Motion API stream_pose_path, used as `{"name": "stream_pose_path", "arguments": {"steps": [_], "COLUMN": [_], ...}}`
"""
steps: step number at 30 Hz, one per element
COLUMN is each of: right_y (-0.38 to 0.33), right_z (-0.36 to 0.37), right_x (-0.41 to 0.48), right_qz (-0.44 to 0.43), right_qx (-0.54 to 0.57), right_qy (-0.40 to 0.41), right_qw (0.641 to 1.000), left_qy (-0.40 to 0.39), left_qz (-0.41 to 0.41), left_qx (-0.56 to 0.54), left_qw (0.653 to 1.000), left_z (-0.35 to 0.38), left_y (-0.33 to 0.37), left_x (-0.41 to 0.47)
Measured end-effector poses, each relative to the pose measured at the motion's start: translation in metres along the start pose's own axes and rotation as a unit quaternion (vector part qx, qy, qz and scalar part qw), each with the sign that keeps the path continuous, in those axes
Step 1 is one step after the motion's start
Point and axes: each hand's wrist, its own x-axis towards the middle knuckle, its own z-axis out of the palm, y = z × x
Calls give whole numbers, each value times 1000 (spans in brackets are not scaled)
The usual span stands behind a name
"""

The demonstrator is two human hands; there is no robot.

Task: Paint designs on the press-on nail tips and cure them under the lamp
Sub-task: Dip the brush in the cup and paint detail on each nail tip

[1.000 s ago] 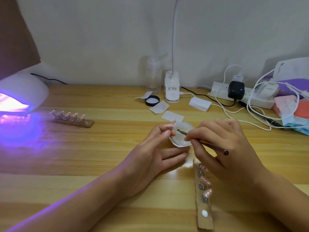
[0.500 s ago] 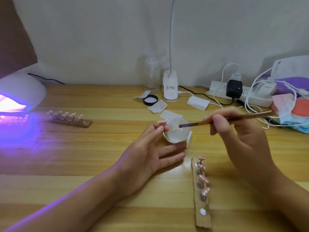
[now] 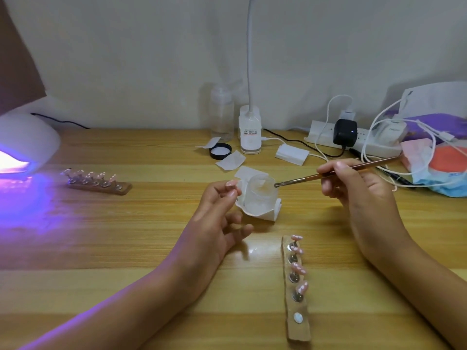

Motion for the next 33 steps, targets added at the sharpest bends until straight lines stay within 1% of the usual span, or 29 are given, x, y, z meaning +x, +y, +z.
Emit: {"name": "stream_pose_path", "arguments": {"steps": [3,7,10,15,21,23,25,27,29,33], "right_y": [0,1,2,3,6,6,6,6,6,6], "right_z": [0,-1,-2,-1,-6,-7,-7,-6,-5,-1], "right_x": [1,2,2,1,3,4,5,6,6,3], "right_qz": [16,39,47,34,33,38,57,78,92,86], "right_qx": [5,35,59,55,49,80,140,197,229,244], "right_qy": [15,36,29,-5,17,31,32,17,-5,-76], "right_qw": [1000,998,997,998,998,996,988,977,969,963], "left_qy": [17,5,-7,-11,-29,-42,-60,-74,-88,-105], "left_qz": [24,7,1,-8,-7,-1,8,20,34,53], "left_qx": [16,2,22,36,57,80,101,121,145,185], "left_qw": [999,1000,1000,999,998,996,993,990,985,976], "left_z": [1,1,1,2,2,1,1,1,1,2], "left_y": [1,6,5,5,5,4,3,1,0,-1], "left_x": [-1,-2,-3,-3,-5,-5,-5,-6,-6,-8]}}
